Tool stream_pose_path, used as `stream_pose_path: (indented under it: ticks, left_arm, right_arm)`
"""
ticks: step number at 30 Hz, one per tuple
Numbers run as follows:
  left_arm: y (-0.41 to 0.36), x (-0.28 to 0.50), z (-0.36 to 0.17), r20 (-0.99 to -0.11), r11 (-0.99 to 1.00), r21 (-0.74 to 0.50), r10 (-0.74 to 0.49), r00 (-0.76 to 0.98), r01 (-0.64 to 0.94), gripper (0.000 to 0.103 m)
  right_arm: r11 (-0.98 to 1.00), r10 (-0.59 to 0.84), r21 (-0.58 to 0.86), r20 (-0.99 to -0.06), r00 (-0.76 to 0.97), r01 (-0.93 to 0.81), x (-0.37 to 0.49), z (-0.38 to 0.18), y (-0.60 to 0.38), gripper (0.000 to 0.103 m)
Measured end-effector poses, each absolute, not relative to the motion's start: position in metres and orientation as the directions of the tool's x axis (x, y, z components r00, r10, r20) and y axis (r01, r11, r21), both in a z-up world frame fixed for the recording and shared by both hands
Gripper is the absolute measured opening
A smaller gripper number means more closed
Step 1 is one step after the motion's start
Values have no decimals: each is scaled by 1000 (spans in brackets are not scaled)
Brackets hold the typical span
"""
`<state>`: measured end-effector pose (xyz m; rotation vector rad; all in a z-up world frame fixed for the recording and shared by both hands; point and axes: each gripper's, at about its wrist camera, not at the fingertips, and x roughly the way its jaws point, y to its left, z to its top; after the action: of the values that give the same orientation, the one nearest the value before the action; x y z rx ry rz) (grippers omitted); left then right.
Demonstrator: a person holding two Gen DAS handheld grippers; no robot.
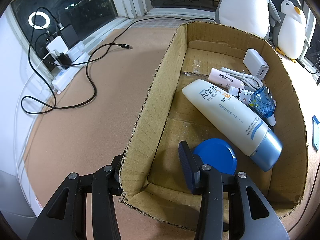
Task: Organize rigid objects
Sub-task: 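Pinch the key ring with the right tool and lift it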
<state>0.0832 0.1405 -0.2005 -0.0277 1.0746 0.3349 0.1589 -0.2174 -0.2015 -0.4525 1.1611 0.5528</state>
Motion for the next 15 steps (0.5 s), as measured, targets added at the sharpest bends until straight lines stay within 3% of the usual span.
stream_pose_path:
  ticks: [6,15]
  left_arm:
    - [141,83,-200,-866,949,140,255,431,-282,43]
    - [140,84,-201,-866,949,137,254,432,-284,43]
  right_arm:
    - [779,175,-51,-939,295,-626,153,-200,-212,4]
    - [820,219,0,-924,314,-573,150,-185,-218,2]
